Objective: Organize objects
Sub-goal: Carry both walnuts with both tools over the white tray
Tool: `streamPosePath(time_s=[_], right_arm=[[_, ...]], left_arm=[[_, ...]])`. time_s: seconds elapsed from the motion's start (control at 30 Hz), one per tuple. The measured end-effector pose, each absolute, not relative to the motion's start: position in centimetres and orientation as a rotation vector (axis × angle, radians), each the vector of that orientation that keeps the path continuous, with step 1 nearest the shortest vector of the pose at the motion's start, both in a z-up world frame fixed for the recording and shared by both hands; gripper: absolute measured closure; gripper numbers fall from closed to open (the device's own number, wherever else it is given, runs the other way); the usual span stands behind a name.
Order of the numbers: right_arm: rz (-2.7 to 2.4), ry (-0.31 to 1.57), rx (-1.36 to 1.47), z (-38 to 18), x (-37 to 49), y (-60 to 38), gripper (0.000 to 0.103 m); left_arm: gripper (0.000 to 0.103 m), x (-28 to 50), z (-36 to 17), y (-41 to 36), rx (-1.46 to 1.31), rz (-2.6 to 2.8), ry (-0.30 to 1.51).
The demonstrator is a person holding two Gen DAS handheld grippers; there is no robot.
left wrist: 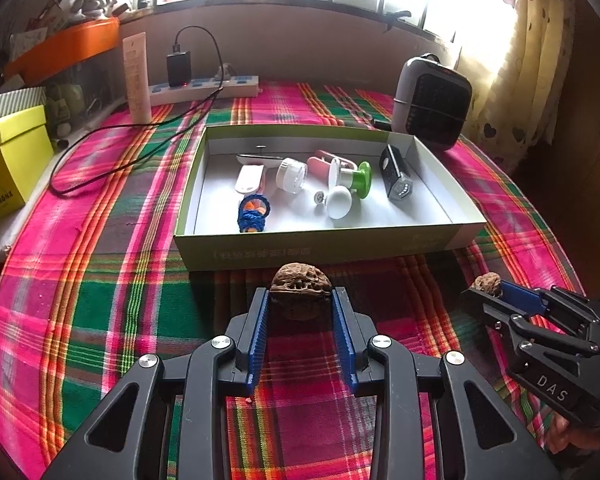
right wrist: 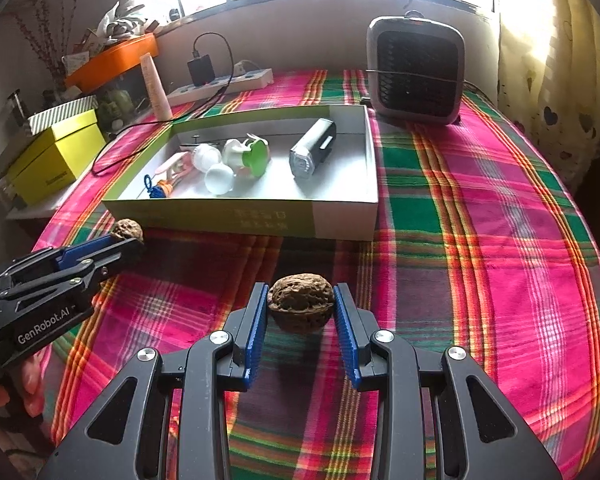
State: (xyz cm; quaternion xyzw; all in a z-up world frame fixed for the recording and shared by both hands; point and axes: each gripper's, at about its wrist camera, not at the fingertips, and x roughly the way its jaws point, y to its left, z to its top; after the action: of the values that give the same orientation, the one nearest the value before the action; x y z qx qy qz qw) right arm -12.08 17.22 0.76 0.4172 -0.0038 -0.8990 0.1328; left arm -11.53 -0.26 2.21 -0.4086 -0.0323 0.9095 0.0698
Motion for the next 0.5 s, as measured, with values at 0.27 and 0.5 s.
streamPosePath(time_s=[0.27, 0.5], right_arm=[[-2.603, -0.018, 1.176, 1.3, -12.2, 16.8, 0.069], [-2.608, -0.031, 1.145, 2.0, -12.8, 16.9, 0.069]], left_arm=[[0.074, -11.4, 2.7, 0.4, -1.205, 2.736, -0.069], [0.074, -11.6, 3.7, 0.5, -1.159, 2.763, -0.038]])
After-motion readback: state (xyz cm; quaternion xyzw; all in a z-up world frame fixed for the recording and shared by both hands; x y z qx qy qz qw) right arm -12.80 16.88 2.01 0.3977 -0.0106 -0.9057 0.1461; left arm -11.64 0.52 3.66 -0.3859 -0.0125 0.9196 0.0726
